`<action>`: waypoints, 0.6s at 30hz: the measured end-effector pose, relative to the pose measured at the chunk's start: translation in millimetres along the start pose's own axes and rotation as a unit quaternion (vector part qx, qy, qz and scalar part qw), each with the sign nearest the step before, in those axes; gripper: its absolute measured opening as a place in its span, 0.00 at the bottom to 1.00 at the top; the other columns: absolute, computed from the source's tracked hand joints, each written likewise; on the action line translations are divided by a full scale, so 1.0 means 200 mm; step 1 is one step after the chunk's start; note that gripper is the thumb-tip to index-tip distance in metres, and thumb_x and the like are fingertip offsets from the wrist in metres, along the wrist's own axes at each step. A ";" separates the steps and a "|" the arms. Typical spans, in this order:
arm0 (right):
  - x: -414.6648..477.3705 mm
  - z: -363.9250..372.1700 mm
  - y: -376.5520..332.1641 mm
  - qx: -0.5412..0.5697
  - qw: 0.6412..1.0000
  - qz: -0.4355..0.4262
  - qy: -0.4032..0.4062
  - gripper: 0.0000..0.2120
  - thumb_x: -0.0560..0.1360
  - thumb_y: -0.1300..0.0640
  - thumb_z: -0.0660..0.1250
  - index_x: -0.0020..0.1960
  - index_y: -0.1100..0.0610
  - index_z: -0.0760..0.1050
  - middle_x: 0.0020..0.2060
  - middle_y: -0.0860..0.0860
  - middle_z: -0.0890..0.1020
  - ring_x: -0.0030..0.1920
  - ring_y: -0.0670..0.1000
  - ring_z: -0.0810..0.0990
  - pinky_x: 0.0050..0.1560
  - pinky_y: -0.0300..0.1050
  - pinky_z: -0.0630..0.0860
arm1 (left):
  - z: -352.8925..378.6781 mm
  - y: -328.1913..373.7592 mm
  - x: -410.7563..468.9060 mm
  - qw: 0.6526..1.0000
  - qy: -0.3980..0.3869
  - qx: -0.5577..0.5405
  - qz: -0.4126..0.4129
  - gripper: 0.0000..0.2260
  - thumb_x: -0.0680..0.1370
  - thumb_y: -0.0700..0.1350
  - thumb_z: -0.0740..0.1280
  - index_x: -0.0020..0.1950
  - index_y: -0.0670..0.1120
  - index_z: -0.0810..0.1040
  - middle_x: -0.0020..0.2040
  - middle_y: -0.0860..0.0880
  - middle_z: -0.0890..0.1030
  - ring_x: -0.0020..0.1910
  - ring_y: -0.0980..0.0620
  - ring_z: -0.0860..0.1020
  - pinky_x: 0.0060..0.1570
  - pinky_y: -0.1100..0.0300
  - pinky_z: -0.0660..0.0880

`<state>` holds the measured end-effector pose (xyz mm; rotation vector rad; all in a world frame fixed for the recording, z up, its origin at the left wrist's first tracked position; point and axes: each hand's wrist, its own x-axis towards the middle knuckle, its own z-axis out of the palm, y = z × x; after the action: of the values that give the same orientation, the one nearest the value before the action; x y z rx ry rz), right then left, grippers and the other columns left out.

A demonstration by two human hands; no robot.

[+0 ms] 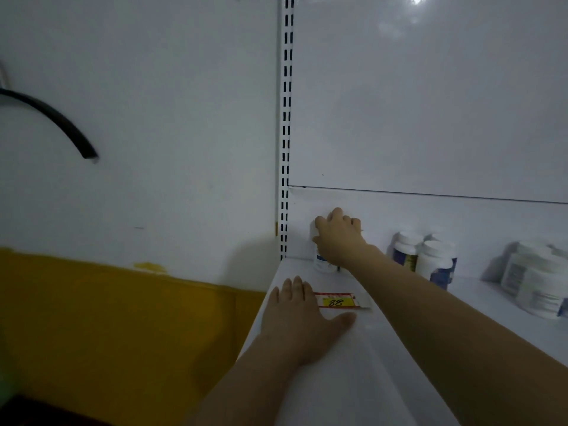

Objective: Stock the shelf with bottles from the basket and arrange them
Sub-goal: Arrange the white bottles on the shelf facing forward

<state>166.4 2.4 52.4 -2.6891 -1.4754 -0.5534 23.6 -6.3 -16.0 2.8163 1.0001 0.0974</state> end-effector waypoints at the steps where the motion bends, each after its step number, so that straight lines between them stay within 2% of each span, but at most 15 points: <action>1: 0.00 -0.01 0.00 0.025 1.000 0.005 -0.006 0.18 0.81 0.51 0.56 0.67 0.59 0.65 0.61 0.60 0.67 0.59 0.61 0.70 0.63 0.53 0.63 | 0.00 0.00 0.00 1.000 0.002 -0.008 0.001 0.46 0.71 0.74 0.44 0.77 0.43 0.40 0.78 0.45 0.43 0.77 0.47 0.42 0.73 0.50 0.40; 5: -0.02 -0.13 0.01 0.088 0.996 0.004 0.003 0.19 0.80 0.49 0.58 0.68 0.54 0.66 0.61 0.59 0.69 0.61 0.59 0.70 0.63 0.52 0.62 | 0.00 -0.01 0.00 0.999 0.017 -0.049 0.007 0.45 0.73 0.73 0.46 0.77 0.43 0.36 0.78 0.45 0.42 0.77 0.47 0.43 0.75 0.50 0.42; 9: -0.12 -0.34 0.05 0.173 0.984 -0.009 0.033 0.20 0.77 0.47 0.62 0.67 0.52 0.68 0.60 0.55 0.77 0.62 0.57 0.73 0.62 0.50 0.63 | -0.02 -0.01 -0.01 0.991 0.054 -0.126 0.002 0.48 0.71 0.73 0.51 0.77 0.42 0.38 0.78 0.44 0.44 0.77 0.47 0.45 0.75 0.50 0.45; 11: -0.18 -0.46 0.08 0.240 0.970 -0.009 0.041 0.23 0.74 0.46 0.68 0.66 0.52 0.69 0.61 0.54 0.77 0.63 0.56 0.73 0.65 0.52 0.66 | -0.06 0.00 -0.01 0.978 0.102 -0.180 0.005 0.48 0.71 0.71 0.56 0.77 0.42 0.44 0.78 0.44 0.50 0.77 0.46 0.50 0.75 0.51 0.50; 12: -0.22 -0.52 0.09 0.269 0.962 -0.008 0.045 0.24 0.73 0.46 0.70 0.65 0.53 0.70 0.60 0.54 0.77 0.62 0.56 0.74 0.65 0.54 0.68 | -0.10 0.01 -0.02 0.968 0.124 -0.220 0.005 0.46 0.71 0.70 0.60 0.77 0.43 0.49 0.77 0.44 0.56 0.75 0.46 0.56 0.74 0.52 0.55; 14: -0.28 -0.61 0.13 0.300 0.952 -0.009 0.058 0.23 0.70 0.44 0.72 0.60 0.54 0.73 0.57 0.53 0.78 0.58 0.53 0.75 0.60 0.50 0.72 | -0.19 0.02 -0.03 0.934 0.161 -0.318 0.032 0.33 0.71 0.63 0.68 0.69 0.48 0.63 0.67 0.51 0.69 0.65 0.52 0.68 0.63 0.57 0.67; 15: -0.31 -0.66 0.14 0.306 0.950 -0.012 0.062 0.23 0.70 0.43 0.72 0.58 0.54 0.74 0.55 0.52 0.78 0.55 0.51 0.75 0.56 0.46 0.73 | -0.24 0.03 -0.06 0.918 0.151 -0.363 0.050 0.27 0.71 0.59 0.70 0.65 0.51 0.65 0.61 0.55 0.71 0.60 0.54 0.70 0.57 0.60 0.67; 16: -0.35 -0.69 0.15 0.311 0.948 -0.014 0.066 0.22 0.70 0.42 0.72 0.57 0.54 0.75 0.52 0.51 0.77 0.54 0.50 0.75 0.52 0.43 0.72 | -0.29 0.05 -0.07 0.903 0.126 -0.407 0.065 0.27 0.71 0.56 0.72 0.66 0.50 0.67 0.60 0.56 0.72 0.58 0.55 0.71 0.56 0.60 0.67; 18: -0.41 -0.75 0.17 0.329 0.941 -0.014 0.073 0.21 0.70 0.41 0.71 0.55 0.54 0.77 0.49 0.49 0.77 0.52 0.49 0.75 0.49 0.42 0.72 | -0.37 0.08 -0.10 0.877 0.091 -0.462 0.096 0.27 0.71 0.52 0.73 0.67 0.49 0.70 0.64 0.53 0.76 0.60 0.53 0.75 0.59 0.56 0.70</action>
<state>110.7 -110.9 171.6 -2.0655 -1.3487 -0.1946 9.0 -22.9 58.5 2.0059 0.4770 0.6750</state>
